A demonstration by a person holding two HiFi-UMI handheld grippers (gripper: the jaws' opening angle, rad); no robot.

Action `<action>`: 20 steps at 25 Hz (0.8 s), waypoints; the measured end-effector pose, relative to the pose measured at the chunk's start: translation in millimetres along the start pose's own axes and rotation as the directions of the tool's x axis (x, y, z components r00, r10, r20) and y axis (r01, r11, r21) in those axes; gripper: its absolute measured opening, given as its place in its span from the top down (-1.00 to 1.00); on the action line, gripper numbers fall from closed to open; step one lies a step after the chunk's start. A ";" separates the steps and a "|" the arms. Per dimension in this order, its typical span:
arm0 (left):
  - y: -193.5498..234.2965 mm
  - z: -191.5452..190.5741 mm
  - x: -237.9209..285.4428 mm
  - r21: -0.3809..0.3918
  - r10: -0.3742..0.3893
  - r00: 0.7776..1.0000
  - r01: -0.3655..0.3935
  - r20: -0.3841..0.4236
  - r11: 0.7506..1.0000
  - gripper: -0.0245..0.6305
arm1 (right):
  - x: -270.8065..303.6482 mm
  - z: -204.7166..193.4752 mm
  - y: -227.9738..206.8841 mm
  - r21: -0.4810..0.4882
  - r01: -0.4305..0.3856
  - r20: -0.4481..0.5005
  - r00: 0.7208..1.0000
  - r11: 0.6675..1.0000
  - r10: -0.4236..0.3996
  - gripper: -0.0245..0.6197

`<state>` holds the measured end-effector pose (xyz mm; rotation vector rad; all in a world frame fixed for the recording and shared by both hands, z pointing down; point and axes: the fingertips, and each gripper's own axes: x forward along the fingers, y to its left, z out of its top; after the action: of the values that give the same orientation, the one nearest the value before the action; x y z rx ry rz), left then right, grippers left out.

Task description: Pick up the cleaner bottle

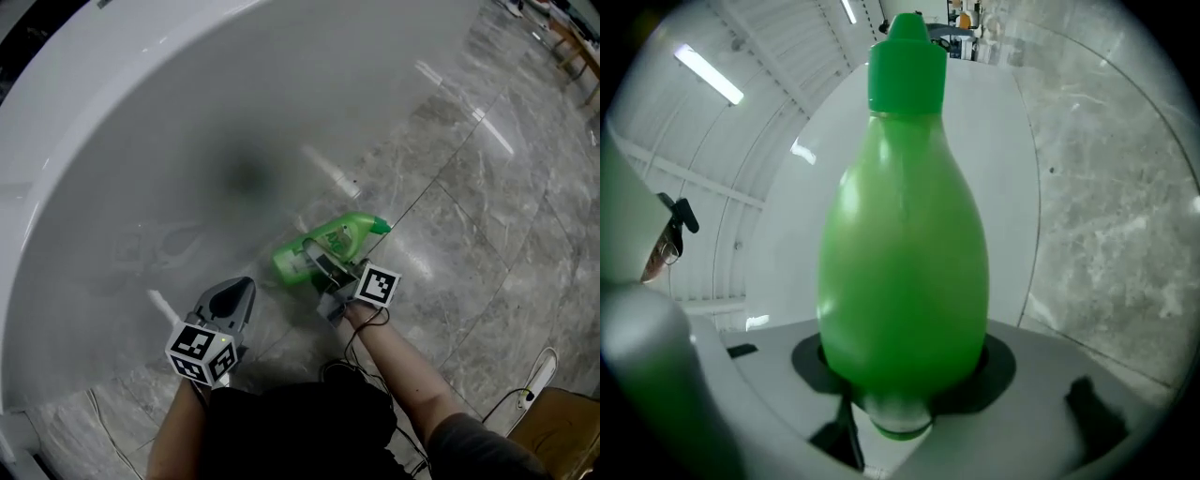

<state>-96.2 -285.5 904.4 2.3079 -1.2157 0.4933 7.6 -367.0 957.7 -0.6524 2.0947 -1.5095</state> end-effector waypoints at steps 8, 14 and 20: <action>-50.2 61.0 -60.7 -0.070 -0.065 0.997 0.067 0.035 0.995 0.85 | -22.5 29.1 117.2 -0.022 0.087 -0.020 0.996 0.996 -0.088 0.30; -103.6 78.4 -131.9 -0.170 -0.082 0.996 0.078 -0.018 0.982 0.85 | -54.5 27.9 225.8 -0.045 0.138 -0.059 0.988 0.989 -0.141 0.30; -167.2 138.4 -200.9 -0.206 -0.123 0.992 0.120 -0.003 0.971 0.85 | -70.9 23.5 339.6 -0.021 0.111 -0.082 0.990 0.994 -0.113 0.30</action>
<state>-52.3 -149.1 645.7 2.1817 -1.0576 0.3255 42.2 -244.7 634.0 -0.7361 2.1667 -1.6074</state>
